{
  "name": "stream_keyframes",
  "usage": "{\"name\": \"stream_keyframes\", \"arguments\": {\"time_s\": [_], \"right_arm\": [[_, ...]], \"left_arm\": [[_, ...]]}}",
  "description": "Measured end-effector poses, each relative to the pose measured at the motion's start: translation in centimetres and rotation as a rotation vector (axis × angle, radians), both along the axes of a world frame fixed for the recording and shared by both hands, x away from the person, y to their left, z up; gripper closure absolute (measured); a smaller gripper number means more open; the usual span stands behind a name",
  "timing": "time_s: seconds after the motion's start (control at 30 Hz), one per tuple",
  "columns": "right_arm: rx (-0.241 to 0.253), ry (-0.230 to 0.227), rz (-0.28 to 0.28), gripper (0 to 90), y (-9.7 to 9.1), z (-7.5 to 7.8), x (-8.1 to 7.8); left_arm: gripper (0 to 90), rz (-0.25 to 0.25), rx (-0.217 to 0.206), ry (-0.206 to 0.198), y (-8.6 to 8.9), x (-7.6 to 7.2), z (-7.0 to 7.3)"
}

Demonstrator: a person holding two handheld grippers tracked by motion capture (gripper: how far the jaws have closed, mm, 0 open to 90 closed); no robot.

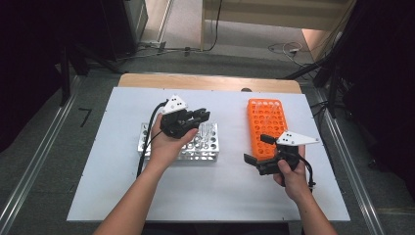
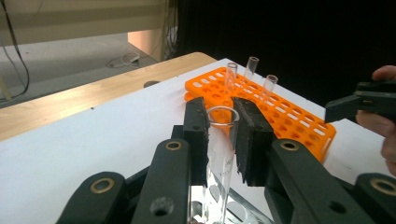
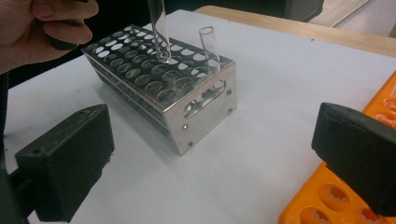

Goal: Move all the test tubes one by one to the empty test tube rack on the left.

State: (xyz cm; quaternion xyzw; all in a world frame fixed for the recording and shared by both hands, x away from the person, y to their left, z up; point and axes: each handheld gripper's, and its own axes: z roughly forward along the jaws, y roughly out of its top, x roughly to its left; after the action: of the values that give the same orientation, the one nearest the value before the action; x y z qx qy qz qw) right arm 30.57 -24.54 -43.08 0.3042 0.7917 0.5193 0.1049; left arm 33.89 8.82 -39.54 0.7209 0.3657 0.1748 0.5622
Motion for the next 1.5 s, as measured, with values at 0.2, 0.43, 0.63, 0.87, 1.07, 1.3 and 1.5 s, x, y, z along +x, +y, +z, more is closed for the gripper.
{"name": "stream_keyframes", "arguments": {"time_s": [0.2,0.43,0.63,0.87,1.07,1.3,1.5], "right_arm": [[-0.002,0.004,-0.002,0.0,0.0,-0.1,0.0],[-0.005,0.002,0.0,0.0,0.1,-0.2,0.1],[-0.003,0.001,-0.003,0.0,0.1,-0.2,0.0],[0.0,0.001,-0.003,0.0,0.0,-0.1,0.0],[0.002,-0.003,-0.003,0.0,-0.1,-0.1,0.1],[0.006,-0.003,-0.005,0.0,-0.2,-0.1,0.1],[0.009,-0.004,-0.008,0.0,-0.2,0.0,0.1]], "left_arm": [[75.1,0.026,-0.007,-0.003,0.2,0.7,-0.4],[75.1,0.049,-0.019,-0.008,0.2,1.5,-0.5],[75.1,0.055,-0.022,-0.011,-0.4,2.2,-0.7],[75.1,0.074,-0.01,-0.004,-0.8,2.9,-1.4],[75.0,0.068,0.019,0.024,-1.0,3.3,-2.0],[74.9,0.058,0.057,0.078,-1.2,3.3,-2.5],[74.5,0.052,0.067,0.096,-1.3,3.2,-2.6]]}}
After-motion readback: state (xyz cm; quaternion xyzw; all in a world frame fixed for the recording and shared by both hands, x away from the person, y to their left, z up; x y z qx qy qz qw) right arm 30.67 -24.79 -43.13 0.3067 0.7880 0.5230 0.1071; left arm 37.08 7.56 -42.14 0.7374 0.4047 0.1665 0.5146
